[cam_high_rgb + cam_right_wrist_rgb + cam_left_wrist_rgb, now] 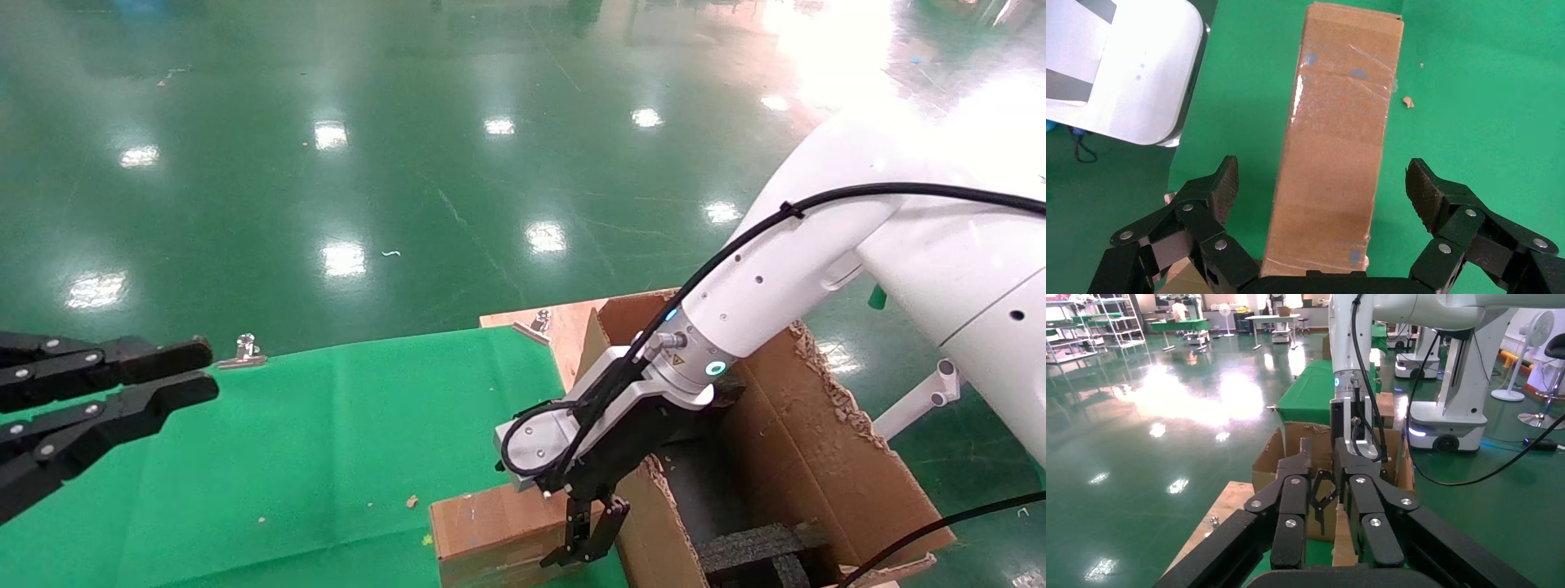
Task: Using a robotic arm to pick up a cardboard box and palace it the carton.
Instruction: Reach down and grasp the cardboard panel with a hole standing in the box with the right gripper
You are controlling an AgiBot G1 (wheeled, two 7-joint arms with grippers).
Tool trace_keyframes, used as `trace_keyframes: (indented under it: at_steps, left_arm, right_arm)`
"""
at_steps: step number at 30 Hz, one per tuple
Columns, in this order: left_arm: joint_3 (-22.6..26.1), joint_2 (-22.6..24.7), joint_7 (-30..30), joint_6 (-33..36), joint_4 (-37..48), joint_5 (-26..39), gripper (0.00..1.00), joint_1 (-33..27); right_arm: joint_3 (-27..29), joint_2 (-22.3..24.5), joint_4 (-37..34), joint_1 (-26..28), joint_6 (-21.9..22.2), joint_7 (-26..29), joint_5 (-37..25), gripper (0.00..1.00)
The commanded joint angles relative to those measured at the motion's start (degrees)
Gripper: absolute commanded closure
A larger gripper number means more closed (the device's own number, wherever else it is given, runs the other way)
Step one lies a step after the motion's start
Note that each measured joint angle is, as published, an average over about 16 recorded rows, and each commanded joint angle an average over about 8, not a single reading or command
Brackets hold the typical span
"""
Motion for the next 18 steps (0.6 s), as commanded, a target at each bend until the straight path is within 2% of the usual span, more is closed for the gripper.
trace_keyframes:
  at_steps: [1,2,3,18]
  left_arm:
    - [0.0,0.0,0.0,0.0,0.0,0.0,0.0,0.0]
    - [0.0,0.0,0.0,0.0,0.0,0.0,0.0,0.0]
    - [0.0,0.0,0.0,0.0,0.0,0.0,0.0,0.0]
    - [0.0,0.0,0.0,0.0,0.0,0.0,0.0,0.0]
  right_arm:
    - [-0.5,-0.3,-0.5,0.3,0.0,-0.2,0.0,0.94]
    - [-0.4,-0.3,-0.4,0.2,0.0,-0.2,0.0,0.99]
    - [-0.4,-0.2,-0.4,0.2,0.0,-0.2,0.0,1.0]
    - [0.4,0.2,0.3,-0.2,0.0,0.0,0.0,1.0]
